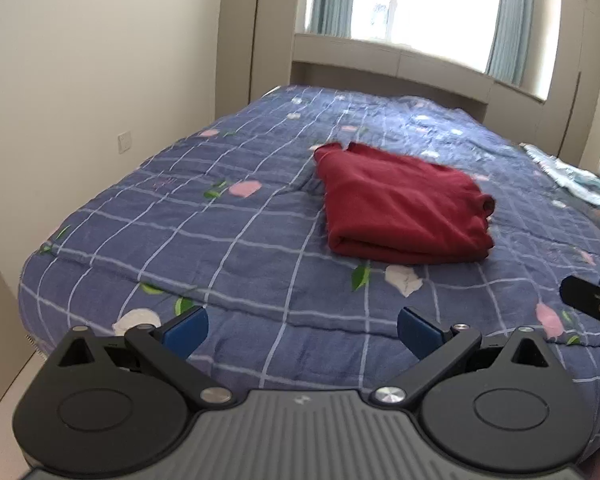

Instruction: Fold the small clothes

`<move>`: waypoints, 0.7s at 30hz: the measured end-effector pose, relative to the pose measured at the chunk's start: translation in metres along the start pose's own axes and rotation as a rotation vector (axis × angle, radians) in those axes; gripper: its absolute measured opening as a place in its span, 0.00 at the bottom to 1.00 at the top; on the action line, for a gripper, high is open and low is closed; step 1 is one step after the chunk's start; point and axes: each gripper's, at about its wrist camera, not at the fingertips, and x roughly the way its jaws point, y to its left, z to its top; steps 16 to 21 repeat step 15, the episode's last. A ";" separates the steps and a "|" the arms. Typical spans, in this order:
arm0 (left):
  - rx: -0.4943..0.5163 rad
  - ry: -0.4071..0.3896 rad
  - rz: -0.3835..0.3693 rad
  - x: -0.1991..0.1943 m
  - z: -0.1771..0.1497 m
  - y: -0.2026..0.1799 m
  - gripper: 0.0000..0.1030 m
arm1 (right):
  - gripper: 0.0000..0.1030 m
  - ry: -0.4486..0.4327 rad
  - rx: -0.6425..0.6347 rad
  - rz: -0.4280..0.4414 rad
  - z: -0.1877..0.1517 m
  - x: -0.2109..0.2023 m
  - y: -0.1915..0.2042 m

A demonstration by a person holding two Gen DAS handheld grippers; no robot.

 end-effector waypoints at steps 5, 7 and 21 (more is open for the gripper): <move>0.002 -0.001 0.036 0.003 0.000 -0.001 1.00 | 0.99 0.009 0.000 -0.001 0.000 0.003 -0.001; 0.007 0.003 0.045 0.004 0.001 -0.002 1.00 | 0.99 0.010 -0.001 -0.001 0.000 0.005 -0.001; 0.004 0.012 0.047 0.008 0.004 0.001 1.00 | 0.99 0.024 0.002 0.000 -0.001 0.010 -0.003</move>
